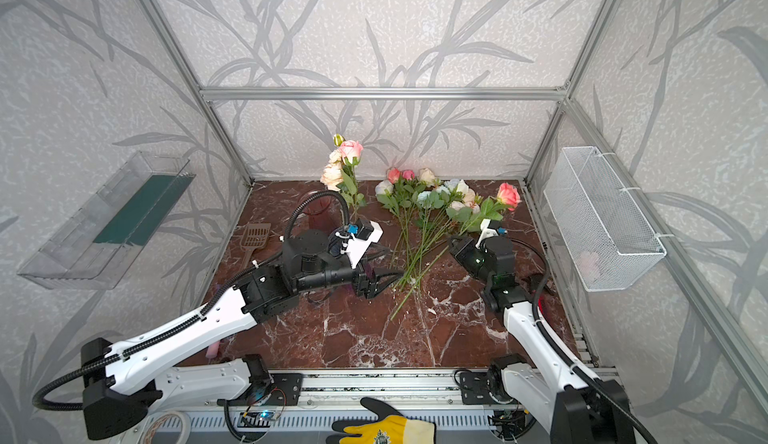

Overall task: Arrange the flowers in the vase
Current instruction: 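Close the left gripper on the coral rose stem held by the right gripper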

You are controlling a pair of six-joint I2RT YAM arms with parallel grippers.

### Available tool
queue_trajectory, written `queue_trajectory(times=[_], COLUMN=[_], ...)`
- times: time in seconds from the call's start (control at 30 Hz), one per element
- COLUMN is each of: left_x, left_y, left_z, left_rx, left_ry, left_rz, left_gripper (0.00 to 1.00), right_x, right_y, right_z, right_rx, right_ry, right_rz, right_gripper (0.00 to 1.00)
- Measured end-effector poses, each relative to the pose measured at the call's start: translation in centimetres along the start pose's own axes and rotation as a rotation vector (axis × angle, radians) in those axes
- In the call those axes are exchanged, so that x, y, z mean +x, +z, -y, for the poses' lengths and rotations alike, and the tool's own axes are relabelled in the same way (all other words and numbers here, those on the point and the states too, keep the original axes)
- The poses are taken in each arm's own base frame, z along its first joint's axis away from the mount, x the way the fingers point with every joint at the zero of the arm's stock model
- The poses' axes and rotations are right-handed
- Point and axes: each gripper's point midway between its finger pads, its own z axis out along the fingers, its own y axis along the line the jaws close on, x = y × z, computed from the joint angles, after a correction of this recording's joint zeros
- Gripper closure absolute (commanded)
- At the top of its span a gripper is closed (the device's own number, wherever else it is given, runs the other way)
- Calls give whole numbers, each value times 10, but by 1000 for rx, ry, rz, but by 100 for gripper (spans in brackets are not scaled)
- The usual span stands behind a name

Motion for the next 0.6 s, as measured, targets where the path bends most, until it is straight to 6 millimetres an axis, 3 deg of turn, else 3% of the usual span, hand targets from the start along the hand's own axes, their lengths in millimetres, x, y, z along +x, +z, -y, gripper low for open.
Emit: queue_trajectory(times=[0.13, 0.23, 0.43, 0.6], left_x=[7, 14, 17, 17], left_y=[5, 8, 9, 10], left_z=[5, 5, 8, 12], left_rx=[37, 50, 68, 94], left_ry=[-10, -22, -37, -50], left_rz=[-35, -65, -76, -76], left_gripper=[25, 29, 39, 51], right_x=[9, 25, 61, 76], right_y=[-19, -28, -33, -32], right_z=[-73, -110, -143, -157], right_rx=[-124, -189, -252, -275], right_ry=[-177, -288, -458, -527], right_rz=[-2, -23, -77, -91], right_gripper=[98, 98, 98, 98])
